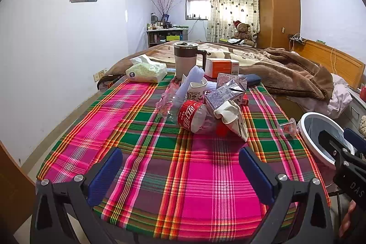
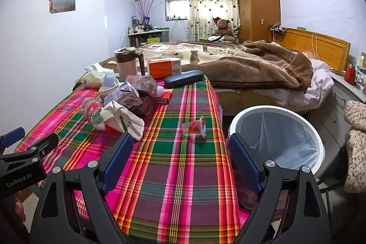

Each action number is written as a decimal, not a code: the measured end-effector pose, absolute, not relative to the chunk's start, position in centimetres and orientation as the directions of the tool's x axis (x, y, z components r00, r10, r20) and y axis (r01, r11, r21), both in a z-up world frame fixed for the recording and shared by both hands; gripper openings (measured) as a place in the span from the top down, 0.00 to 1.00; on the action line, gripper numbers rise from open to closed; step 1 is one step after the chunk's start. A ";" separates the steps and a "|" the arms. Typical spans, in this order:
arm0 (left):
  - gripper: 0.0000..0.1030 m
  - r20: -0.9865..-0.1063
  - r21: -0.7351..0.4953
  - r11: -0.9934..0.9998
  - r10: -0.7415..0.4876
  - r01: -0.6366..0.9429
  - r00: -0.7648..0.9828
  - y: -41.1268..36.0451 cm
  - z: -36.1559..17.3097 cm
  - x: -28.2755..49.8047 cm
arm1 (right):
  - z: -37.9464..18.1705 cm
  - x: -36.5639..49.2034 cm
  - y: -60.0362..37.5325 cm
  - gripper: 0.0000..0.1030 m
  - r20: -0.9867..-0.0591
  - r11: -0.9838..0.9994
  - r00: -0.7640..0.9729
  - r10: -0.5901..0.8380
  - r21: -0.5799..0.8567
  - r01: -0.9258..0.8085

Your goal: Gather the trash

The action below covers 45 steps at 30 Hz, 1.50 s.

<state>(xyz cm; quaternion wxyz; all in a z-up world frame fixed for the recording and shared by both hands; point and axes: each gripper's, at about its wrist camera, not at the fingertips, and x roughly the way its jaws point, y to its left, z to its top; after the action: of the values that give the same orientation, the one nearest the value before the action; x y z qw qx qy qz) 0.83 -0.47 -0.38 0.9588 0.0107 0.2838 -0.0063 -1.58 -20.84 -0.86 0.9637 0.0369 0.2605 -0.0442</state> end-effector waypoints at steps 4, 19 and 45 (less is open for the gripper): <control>0.00 -0.543 0.014 1.000 -0.006 0.016 0.840 -0.4 -0.4 0.8 | -0.7 -1.5 -20.6 0.15 -0.504 0.993 0.861 -0.073 0.043 0.109; 0.00 -0.546 0.010 1.000 -0.008 0.016 0.838 0.0 -0.4 0.7 | -0.7 -1.7 -20.7 0.15 -0.503 0.993 0.861 -0.072 0.043 0.109; 0.00 -0.540 0.006 1.000 -0.018 0.026 0.842 -0.1 -0.1 0.4 | -0.6 -1.8 -20.8 0.15 -0.500 0.993 0.863 -0.075 0.040 0.110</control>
<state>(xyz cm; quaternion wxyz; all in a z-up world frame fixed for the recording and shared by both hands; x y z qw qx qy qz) 0.40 -0.12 -0.11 0.9596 0.0064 0.2811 -0.0115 -1.80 -20.81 -0.59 0.9645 0.0335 0.2576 -0.0481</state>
